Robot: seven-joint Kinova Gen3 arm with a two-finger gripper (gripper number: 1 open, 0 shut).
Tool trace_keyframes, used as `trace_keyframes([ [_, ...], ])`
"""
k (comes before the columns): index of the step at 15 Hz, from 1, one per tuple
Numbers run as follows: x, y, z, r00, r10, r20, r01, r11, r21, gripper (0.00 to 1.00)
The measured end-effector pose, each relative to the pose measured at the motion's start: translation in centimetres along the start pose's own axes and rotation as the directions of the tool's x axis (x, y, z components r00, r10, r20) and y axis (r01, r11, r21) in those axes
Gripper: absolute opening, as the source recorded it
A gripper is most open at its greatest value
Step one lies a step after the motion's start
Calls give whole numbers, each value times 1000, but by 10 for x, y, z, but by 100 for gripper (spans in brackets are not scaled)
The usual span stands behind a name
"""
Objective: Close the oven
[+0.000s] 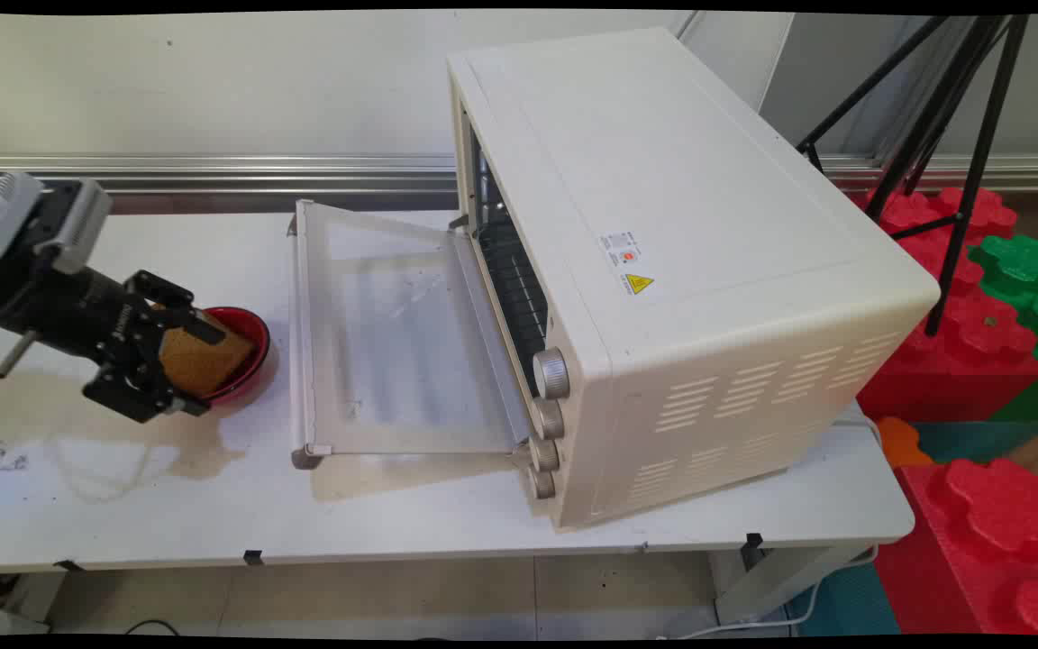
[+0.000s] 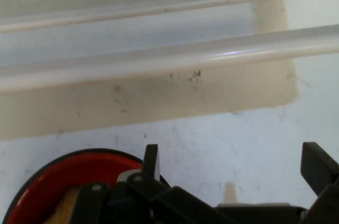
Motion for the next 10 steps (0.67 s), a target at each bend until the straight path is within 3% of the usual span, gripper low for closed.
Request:
trace_keyframes([
  [10,6,-5,47,1000,-9,-7,9,1000,6,100],
])
